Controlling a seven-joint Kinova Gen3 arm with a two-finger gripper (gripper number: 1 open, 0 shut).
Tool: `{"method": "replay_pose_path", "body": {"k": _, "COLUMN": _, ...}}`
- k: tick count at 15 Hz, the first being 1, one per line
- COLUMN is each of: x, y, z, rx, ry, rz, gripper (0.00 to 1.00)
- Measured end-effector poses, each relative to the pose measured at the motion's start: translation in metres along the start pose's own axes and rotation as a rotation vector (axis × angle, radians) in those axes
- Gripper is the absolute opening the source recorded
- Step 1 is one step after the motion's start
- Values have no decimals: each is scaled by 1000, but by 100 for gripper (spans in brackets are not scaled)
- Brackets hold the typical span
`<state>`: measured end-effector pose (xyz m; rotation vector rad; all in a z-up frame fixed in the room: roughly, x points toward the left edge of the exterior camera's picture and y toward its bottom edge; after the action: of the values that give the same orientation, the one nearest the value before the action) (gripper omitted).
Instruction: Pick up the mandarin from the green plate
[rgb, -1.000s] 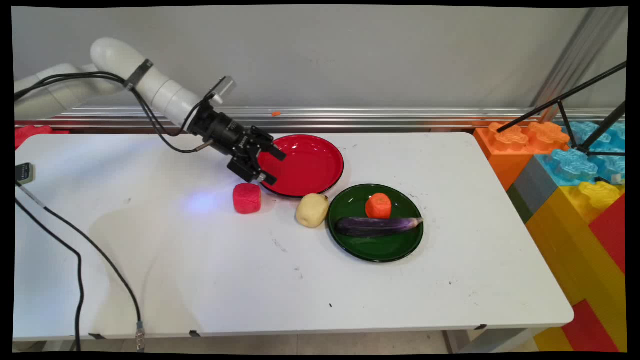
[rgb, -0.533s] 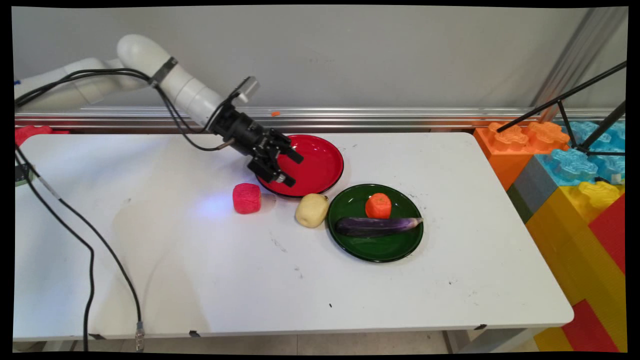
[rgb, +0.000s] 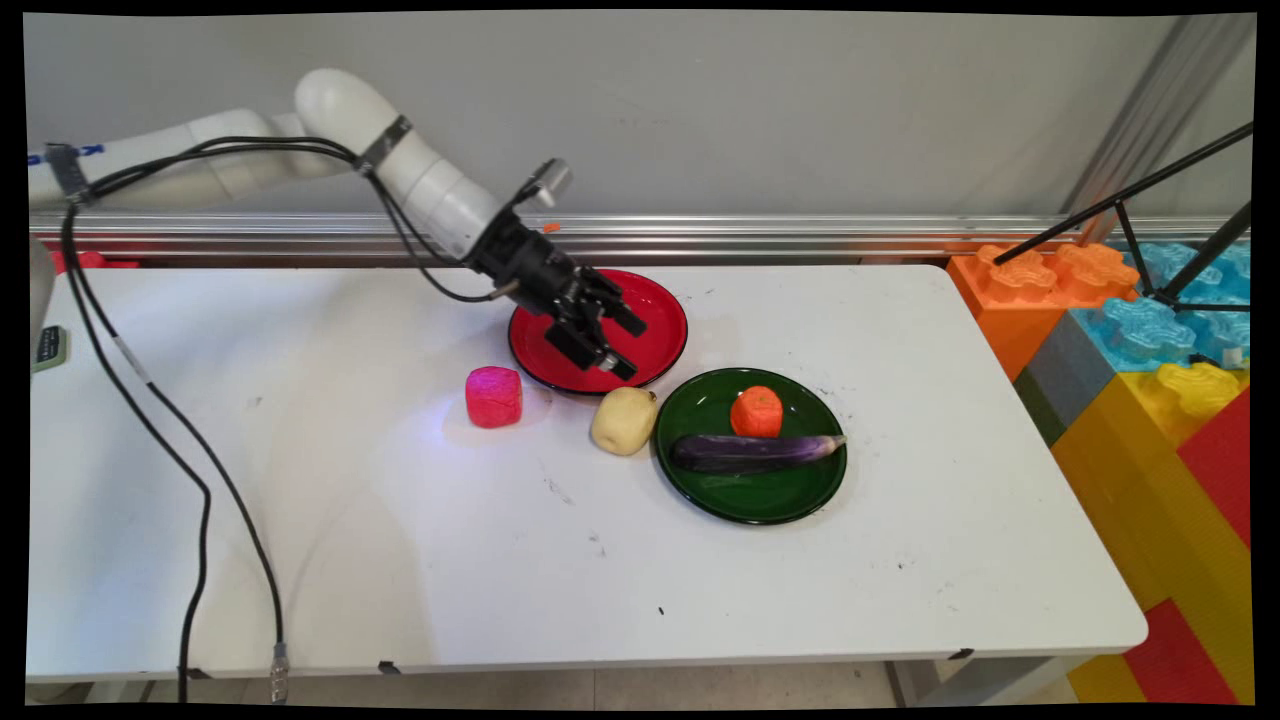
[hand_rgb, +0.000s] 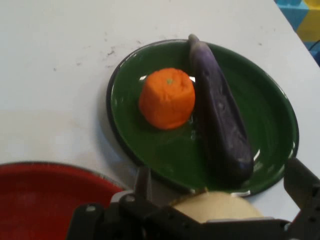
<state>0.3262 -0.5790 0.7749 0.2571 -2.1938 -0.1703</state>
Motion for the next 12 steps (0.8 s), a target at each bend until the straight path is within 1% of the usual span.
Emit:
{"method": "replay_pose_path", "body": {"k": 3, "x": 9, "y": -3, "z": 16, "rx": -9, "ry": -3, "rz": -14, "gripper": 100}}
{"method": "replay_pose_path", "body": {"k": 7, "x": 25, "y": -9, "z": 46, "rx": -22, "ry": -3, "rz": -35, "gripper": 100}}
{"method": "replay_pose_path", "body": {"k": 12, "x": 36, "y": -14, "z": 74, "rx": -32, "ry": 1, "rz": -51, "gripper": 100}}
